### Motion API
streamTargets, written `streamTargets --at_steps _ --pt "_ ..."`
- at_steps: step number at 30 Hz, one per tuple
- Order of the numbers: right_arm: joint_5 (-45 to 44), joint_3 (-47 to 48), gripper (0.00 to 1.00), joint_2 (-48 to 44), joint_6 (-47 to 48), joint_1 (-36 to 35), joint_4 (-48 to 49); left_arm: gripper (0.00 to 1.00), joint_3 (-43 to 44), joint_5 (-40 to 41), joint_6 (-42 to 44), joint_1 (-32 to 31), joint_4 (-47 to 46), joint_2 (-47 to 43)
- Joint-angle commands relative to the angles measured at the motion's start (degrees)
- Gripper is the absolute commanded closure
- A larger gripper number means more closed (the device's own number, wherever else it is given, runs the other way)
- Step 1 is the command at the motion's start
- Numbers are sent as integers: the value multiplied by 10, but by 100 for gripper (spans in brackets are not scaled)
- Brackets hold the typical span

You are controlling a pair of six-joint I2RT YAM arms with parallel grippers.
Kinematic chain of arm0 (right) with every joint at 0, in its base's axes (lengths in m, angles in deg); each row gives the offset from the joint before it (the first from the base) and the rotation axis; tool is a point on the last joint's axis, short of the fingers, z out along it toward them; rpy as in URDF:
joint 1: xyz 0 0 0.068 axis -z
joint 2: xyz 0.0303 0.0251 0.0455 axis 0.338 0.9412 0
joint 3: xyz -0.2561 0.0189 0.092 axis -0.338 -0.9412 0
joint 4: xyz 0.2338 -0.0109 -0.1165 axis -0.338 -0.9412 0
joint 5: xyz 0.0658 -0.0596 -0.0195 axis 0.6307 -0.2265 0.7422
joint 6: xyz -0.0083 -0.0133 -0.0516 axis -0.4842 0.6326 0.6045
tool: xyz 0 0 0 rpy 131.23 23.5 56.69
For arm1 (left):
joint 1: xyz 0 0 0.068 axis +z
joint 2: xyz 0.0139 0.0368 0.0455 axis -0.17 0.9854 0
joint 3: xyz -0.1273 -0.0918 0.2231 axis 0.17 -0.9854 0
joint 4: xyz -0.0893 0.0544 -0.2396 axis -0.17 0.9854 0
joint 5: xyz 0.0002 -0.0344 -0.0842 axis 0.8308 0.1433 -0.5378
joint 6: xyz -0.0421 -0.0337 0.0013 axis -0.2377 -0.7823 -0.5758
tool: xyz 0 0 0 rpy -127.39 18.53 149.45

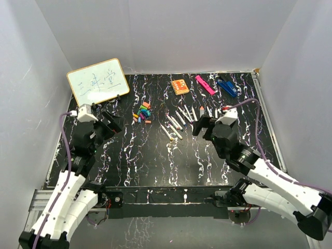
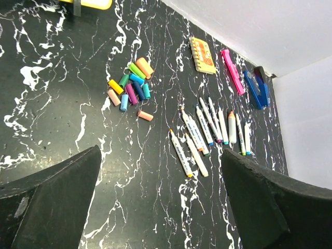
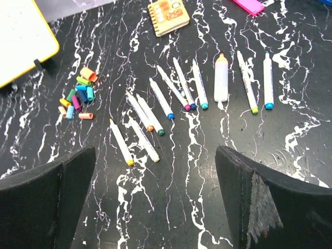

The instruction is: Open the pen caps

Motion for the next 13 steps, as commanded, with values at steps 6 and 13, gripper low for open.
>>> streamTargets --at_steps 6,13 --pt "-23 9 2 -88 -79 3 -86 1 10 26 -7 0 99 -89" --pt "-4 20 2 -118 -89 3 -133 2 22 20 -5 0 126 -120"
